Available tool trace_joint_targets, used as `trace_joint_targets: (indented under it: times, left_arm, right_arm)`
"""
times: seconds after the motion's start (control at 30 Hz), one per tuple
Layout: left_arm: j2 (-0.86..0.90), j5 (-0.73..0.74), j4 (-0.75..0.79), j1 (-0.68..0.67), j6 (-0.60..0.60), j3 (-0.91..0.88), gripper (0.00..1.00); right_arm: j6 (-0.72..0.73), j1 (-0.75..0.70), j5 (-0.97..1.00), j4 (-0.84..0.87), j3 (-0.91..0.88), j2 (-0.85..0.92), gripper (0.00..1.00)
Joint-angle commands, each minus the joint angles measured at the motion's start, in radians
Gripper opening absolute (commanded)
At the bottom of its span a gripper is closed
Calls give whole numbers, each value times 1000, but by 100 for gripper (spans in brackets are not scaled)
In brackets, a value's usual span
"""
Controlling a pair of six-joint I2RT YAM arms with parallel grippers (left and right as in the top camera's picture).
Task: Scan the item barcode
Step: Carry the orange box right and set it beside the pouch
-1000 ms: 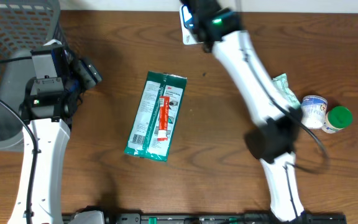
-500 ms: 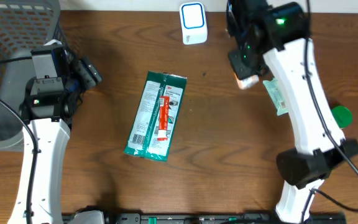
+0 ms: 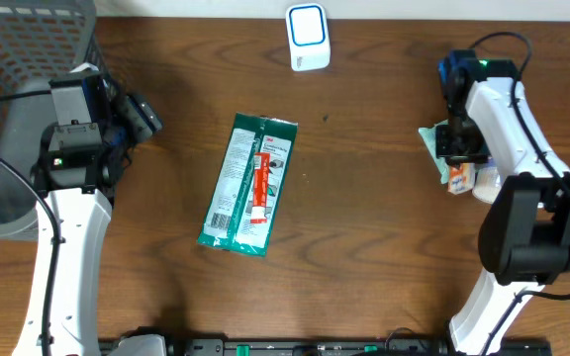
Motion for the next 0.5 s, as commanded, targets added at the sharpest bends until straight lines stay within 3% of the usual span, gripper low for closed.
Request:
trace_joint_targets:
  times: [0.0,0.13,0.33,0.47]
  left_arm:
    - [3,-10,0,4,2,11,84]
    - [3,-10,0,4,1,11,84]
    - [3,-10,-3,4,1,11,84]
    - [3,-10,-3,4,2,11,84]
  right_arm:
    - [-27,-28,-10,34,-17,-4,64]
    - [-108,-34,-122,60,-17,-4,77]
    - [-120,-17,-181,21,102,-6,85]
    - [-123,6,-453,-40,249,-7,88]
